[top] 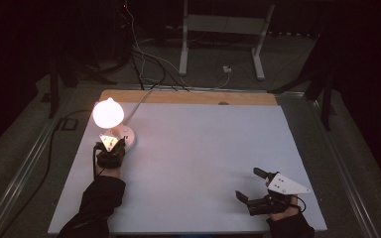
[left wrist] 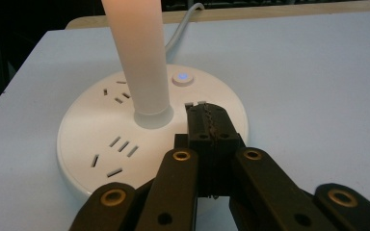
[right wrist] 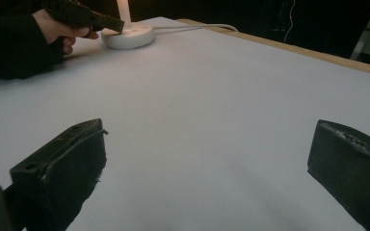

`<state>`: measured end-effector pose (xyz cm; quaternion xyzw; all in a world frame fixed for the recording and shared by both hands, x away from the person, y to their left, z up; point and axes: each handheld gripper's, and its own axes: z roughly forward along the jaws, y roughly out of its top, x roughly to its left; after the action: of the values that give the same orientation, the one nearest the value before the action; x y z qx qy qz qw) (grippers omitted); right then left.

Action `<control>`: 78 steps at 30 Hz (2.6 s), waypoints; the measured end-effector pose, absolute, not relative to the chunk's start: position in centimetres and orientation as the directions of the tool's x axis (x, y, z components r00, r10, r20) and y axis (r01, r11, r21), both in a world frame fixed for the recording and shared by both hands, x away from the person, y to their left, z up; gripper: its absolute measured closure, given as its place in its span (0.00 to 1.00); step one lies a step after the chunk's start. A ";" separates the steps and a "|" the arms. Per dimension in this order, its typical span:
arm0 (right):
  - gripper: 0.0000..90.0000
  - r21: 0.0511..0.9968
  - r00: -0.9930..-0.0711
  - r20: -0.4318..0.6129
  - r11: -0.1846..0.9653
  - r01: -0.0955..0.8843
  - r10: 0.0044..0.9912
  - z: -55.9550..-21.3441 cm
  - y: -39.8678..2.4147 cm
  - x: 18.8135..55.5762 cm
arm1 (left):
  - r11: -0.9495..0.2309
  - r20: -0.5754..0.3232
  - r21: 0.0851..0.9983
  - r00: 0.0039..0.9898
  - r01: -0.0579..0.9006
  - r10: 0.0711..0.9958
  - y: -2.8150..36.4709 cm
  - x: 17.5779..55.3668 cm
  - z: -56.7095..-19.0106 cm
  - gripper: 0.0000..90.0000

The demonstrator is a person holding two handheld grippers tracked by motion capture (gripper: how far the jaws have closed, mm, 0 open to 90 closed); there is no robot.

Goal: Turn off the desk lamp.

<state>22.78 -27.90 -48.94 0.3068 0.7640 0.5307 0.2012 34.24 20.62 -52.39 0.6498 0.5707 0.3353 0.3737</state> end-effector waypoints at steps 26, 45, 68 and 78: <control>0.00 0.932 -0.732 0.022 0.250 0.262 0.681 -49.0 -27.9 22.8 | -0.073 0.004 0.868 0.141 0.491 0.990 20.8 34.3 -52.3 1.00; 0.00 0.933 -0.731 0.022 0.250 0.261 0.682 -49.0 -28.0 22.8 | -0.065 0.005 0.910 0.148 0.410 0.989 20.4 33.1 -50.2 1.00; 0.00 0.932 -0.732 0.023 0.250 0.262 0.681 -49.0 -27.9 22.8 | -0.070 0.003 0.876 0.141 0.478 0.990 20.8 34.1 -52.1 1.00; 0.00 0.931 -0.732 0.025 0.251 0.265 0.681 -49.0 -27.9 22.8 | -0.077 0.007 0.868 0.142 0.491 0.990 20.8 34.2 -52.4 1.00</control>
<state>22.85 -27.95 -48.99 0.3087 0.7658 0.5286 0.1968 34.23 20.76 -52.39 0.6549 0.5652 0.3307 0.3773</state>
